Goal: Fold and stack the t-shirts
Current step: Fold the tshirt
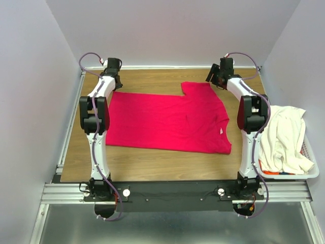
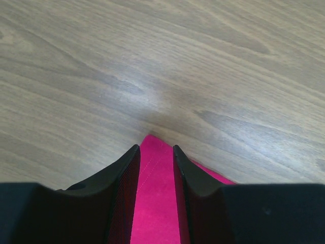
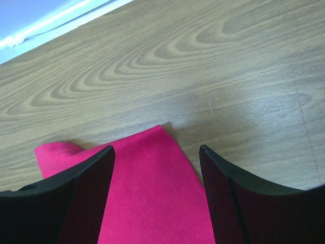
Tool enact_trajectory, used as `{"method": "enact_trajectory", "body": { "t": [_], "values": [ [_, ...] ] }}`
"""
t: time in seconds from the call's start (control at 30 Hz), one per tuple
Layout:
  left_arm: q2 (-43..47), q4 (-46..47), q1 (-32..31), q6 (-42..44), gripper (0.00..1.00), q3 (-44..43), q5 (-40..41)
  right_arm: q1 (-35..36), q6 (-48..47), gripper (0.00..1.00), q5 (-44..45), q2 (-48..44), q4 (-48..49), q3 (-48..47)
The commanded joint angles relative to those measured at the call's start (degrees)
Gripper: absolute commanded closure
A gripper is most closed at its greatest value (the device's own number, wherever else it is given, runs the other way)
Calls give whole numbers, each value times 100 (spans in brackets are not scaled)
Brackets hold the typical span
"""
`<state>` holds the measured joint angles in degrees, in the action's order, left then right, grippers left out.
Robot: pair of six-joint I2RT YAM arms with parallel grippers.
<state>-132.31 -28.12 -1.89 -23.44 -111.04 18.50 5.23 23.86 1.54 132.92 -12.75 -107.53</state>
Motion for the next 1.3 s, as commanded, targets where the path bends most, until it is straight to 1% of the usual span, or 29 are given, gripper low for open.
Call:
{"method": "enact_trajectory", "body": {
  "t": [0.0,0.1,0.13,0.47,0.73,1.03,1.13,1.27],
  "values": [
    [-154,-202,-22,-82,60,-128,259,-14,-136,26,-119,269,-25,-119],
    [-225,-238,-22,-99,60,-154,277,-22,-118,26,-119,313,-25,-119],
    [-260,-238,-31,-108,60,-172,259,-40,-127,26,-276,339,-25,-137],
    [-559,-370,-66,-143,60,-497,233,-66,-153,26,-330,383,-25,-199],
    [-533,-343,-75,-170,60,-559,224,-84,-224,25,-330,445,-34,-207],
    [-638,-457,-75,-91,60,-647,478,-102,-241,25,-444,533,-25,-304],
    [-673,-466,-75,-73,61,-655,488,-93,-259,25,-479,577,-26,-357],
    [-726,-475,-75,-55,66,-664,470,-102,-268,25,-514,621,-25,-339]
  ]
}}
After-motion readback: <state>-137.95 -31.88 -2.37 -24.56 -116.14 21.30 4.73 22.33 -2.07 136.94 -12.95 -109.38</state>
